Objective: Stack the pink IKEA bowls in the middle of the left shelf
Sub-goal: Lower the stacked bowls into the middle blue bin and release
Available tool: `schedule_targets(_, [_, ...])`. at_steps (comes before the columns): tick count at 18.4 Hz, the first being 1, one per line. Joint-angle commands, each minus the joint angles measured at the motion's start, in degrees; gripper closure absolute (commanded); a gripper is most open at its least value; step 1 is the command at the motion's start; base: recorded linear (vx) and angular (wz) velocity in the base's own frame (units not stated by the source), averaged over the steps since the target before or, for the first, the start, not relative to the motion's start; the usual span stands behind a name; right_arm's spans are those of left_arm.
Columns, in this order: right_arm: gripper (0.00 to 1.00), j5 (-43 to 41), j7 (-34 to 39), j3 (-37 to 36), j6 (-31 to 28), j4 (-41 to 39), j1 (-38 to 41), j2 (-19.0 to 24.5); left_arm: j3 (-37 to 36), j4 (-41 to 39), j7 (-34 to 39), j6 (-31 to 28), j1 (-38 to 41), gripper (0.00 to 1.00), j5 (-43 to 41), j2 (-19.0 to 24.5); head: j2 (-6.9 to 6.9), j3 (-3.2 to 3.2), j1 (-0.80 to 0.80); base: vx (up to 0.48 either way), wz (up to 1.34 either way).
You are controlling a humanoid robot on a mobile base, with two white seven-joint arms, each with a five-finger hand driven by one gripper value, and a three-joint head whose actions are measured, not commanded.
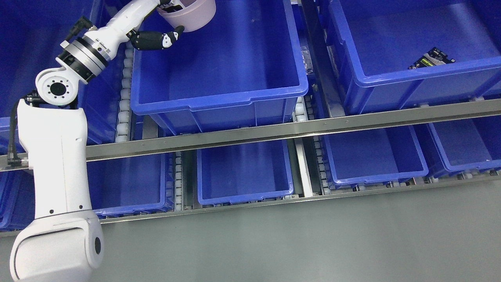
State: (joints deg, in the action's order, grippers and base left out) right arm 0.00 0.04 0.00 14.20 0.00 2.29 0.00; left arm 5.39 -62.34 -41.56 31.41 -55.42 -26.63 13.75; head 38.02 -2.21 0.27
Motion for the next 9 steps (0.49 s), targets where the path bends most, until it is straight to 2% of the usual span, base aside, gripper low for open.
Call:
schedule_targets(1, [0.00, -0.1, 0.0, -0.3, 0.0, -1.0, 0.0, -1.0, -2.2, 8.8, 0.1, 0.1, -0.7, 0.63, 0.1, -4.5, 0.00, 0.00, 0.00, 0.000, 0.00])
schedule_targets(2, [0.00, -0.1, 0.0, -0.3, 0.0, -1.0, 0.0, -1.0, -2.0, 7.9, 0.1, 0.1, -0.6, 0.57, 0.2, -4.4, 0.00, 0.00, 0.00, 0.000, 0.00])
schedule_targets(5, [0.00, -0.1, 0.0, -0.3, 0.0, -1.0, 0.0, -1.0, 0.5, 3.6, 0.3, -0.1, 0.7, 0.31, 1.0, -5.0, 0.00, 0.00, 0.00, 0.000, 0.00])
schedule_targets(6, [0.00, -0.1, 0.0, -0.3, 0.0, -1.0, 0.0, -1.0, 3.8, 1.7, 0.5, -0.2, 1.3, 0.26, 2.2, -7.0, 0.00, 0.00, 0.00, 0.000, 0.00])
schedule_targets(7, [0.00, -0.1, 0.0, -0.3, 0.0, -1.0, 0.0, -1.0, 9.7, -0.5, 1.5, -1.3, 2.2, 0.23, 5.2, -11.8, 0.00, 0.00, 0.00, 0.000, 0.00])
schedule_targets(9, [0.00, -0.1, 0.0, -0.3, 0.0, -1.0, 0.0, -1.0, 16.4, -3.2, 6.9, -7.4, 2.4, 0.08, 12.5, -12.7, 0.00, 0.00, 0.00, 0.000, 0.00])
